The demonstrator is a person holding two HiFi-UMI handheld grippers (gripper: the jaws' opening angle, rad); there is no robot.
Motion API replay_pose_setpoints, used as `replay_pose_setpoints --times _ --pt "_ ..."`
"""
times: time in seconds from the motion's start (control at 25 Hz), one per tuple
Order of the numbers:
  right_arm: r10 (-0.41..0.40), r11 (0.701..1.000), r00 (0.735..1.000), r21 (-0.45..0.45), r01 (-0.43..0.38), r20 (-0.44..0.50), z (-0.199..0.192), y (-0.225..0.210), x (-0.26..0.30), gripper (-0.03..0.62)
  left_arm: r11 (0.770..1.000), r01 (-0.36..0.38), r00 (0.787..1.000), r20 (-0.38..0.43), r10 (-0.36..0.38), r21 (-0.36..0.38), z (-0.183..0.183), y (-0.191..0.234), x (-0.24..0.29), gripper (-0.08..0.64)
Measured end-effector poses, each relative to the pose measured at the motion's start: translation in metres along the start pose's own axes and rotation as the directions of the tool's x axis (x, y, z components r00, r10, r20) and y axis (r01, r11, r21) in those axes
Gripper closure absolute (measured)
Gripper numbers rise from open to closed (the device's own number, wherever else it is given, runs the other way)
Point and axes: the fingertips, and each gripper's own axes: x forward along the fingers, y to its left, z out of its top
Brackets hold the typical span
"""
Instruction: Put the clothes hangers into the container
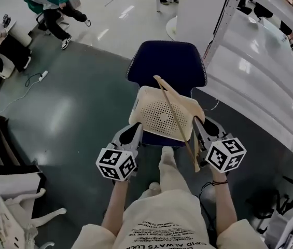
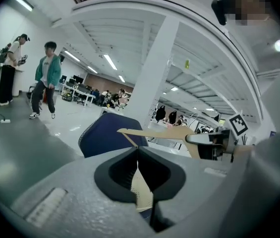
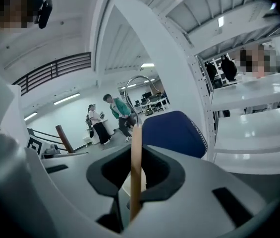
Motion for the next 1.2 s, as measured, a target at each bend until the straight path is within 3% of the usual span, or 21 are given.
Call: replay_pose_setpoints --times 0.28,0.52,0.96,1.2 --pt "0.075 0.997 0.984 0.023 -0.072 -0.161 -0.026 -0.044 0.075 0.538 0.992 -0.047 0.994 -0.100 0.035 -0.116 -0.034 0.040 0.068 0.537" --pt "0.151 0.989 0.951 0.052 -0.142 -0.269 -0.062 -0.071 0.121 0.538 0.975 -0.093 0.982 -0.180 0.056 -0.203 -0.077 0.060 0.113 0.537" --pt "0.266 0.963 0.884 0.147 -0.226 -0.385 -0.128 -0.099 0.180 0.538 0.938 -0.143 0.964 -0.259 0.059 -0.317 -0.138 0.076 0.157 0.537" --pt "0.277 0.958 0.863 0.186 -0.216 -0.423 -0.156 -0.122 0.193 0.538 0.924 -0.162 0.953 -0.299 0.055 -0.346 -0.169 0.074 0.166 0.537"
